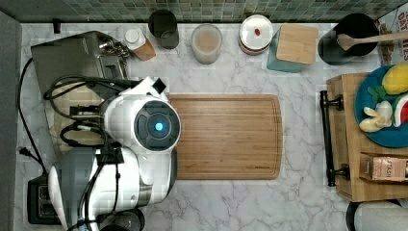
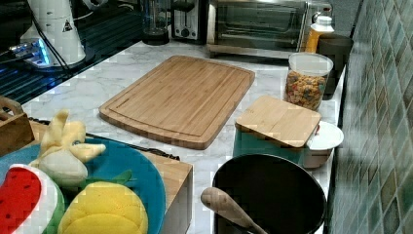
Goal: Pick up the towel.
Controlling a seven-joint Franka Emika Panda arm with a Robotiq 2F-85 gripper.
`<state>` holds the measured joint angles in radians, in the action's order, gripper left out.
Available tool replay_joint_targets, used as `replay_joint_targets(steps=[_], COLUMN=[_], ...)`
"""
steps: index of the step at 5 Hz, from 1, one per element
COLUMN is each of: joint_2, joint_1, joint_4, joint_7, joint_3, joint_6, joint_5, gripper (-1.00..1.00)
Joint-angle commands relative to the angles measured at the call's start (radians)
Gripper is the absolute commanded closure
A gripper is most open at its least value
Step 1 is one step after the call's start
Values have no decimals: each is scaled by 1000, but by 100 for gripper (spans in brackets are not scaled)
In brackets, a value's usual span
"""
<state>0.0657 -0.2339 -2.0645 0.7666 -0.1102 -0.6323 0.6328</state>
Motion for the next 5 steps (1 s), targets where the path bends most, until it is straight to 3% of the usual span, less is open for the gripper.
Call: replay_joint_targets(steps=[1,2,4,5], joint_2=[-72,-63,-126,-208], joint_1=[-64,-87,-64,-79], joint_4=[109,81,128,214], joint_7=[55,-35,60,-5], joint_3=[-67,-82,-84,-97], joint_6=[16,-101,-98,-55], joint_5=[-37,-159,19,-78], gripper=[-100,-100,-100,-100])
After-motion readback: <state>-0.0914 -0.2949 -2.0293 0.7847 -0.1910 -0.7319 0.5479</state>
